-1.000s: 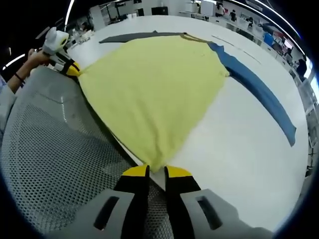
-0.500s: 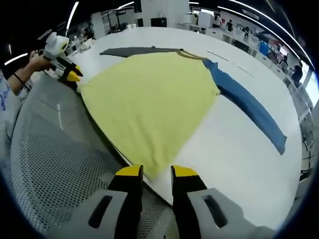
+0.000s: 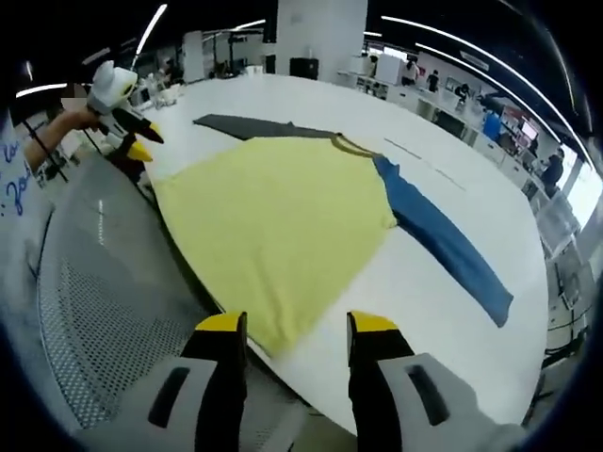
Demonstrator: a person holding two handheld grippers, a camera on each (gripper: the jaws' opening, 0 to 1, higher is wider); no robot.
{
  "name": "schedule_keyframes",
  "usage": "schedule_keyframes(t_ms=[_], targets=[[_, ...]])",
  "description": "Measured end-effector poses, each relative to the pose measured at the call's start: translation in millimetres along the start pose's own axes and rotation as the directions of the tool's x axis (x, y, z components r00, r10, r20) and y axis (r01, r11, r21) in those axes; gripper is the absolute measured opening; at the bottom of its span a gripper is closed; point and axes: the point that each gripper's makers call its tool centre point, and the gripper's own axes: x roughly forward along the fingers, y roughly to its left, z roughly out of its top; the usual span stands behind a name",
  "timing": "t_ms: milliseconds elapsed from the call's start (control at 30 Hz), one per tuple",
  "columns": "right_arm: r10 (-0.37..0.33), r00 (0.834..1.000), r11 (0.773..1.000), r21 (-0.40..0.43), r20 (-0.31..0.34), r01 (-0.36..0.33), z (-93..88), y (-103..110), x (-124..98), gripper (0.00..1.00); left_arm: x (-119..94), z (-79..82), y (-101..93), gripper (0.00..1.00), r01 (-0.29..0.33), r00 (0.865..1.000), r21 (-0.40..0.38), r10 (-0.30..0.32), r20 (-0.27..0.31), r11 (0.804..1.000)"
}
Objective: Fold the garment on the visible template until the final outline fits inside the template.
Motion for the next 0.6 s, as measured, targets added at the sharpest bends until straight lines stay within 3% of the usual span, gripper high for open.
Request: schedule_keyframes(t_ms=[167, 600], targets=[[-0.015, 0.999, 1.000, -0.024, 0.030, 0.016, 11.1, -2.4, -9.1, 0.50, -9.3, 11.3, -4.2, 0.42, 0.002, 1.000, 0.020, -0.003, 0.022, 1.000], [-0.001, 0.996, 1.000, -0.028, 0.095, 0.004, 23.0, -1.2, -17.3, 0.64, -34.4, 42.2, -8.0, 0.53, 0.027, 0.987, 0.012, -0.029, 0.156, 1.000]])
